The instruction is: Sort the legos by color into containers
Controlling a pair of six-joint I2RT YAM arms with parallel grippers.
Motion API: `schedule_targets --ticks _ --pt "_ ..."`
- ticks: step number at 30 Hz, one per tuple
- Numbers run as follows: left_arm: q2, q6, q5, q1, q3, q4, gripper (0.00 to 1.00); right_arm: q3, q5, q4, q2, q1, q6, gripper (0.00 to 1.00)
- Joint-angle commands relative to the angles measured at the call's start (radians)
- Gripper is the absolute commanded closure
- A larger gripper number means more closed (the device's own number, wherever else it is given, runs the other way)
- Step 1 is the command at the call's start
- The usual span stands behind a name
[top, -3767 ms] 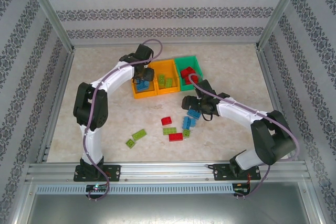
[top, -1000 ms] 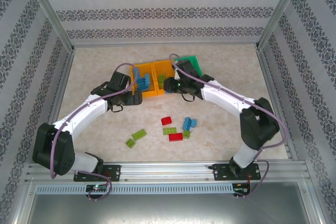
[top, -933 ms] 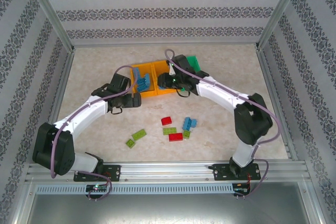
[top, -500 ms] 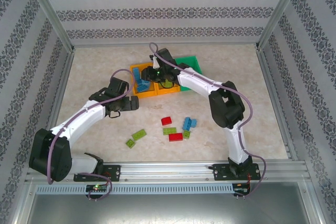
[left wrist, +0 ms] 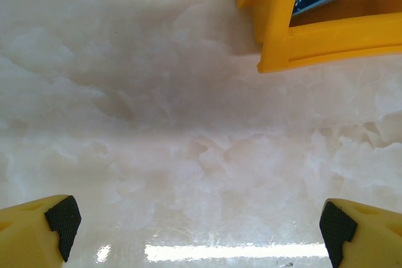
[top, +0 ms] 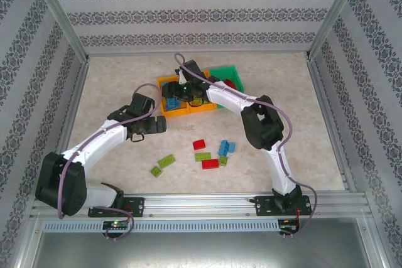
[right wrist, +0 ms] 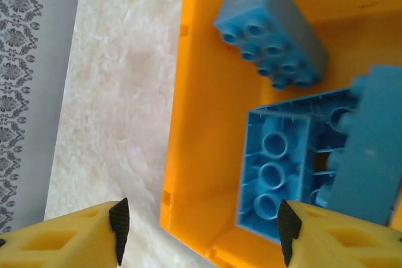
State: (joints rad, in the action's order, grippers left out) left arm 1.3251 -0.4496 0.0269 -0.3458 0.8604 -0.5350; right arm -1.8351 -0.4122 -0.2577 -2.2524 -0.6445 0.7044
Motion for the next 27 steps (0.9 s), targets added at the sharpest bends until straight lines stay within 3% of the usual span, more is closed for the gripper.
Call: schedule_targets --ticks 1,4,11,15,22,27 --pt "-0.015 0.021 -0.035 -0.011 -0.026 -0.014 0.00 -0.020 -0.013 0.001 0.002 -0.006 0.004 0.32" --pt "-0.035 0.053 -0.072 -0.041 -0.051 0.004 0.00 0.003 -0.017 0.021 0.032 -0.008 0.011 0.29" --pt "-0.024 0.050 -0.045 -0.131 -0.063 -0.037 0.00 0.044 -0.033 0.021 0.115 -0.011 -0.019 0.24" --pt "-0.046 0.008 -0.029 -0.130 -0.081 -0.025 0.00 0.139 -0.029 -0.004 0.197 -0.010 -0.191 0.23" --pt "-0.034 -0.023 0.013 -0.126 -0.064 -0.033 0.01 0.387 0.103 -0.023 0.381 -0.003 -0.482 0.18" --pt "-0.021 -0.032 0.071 -0.092 -0.053 -0.077 0.01 0.531 0.096 0.018 0.484 -0.018 -0.706 0.15"
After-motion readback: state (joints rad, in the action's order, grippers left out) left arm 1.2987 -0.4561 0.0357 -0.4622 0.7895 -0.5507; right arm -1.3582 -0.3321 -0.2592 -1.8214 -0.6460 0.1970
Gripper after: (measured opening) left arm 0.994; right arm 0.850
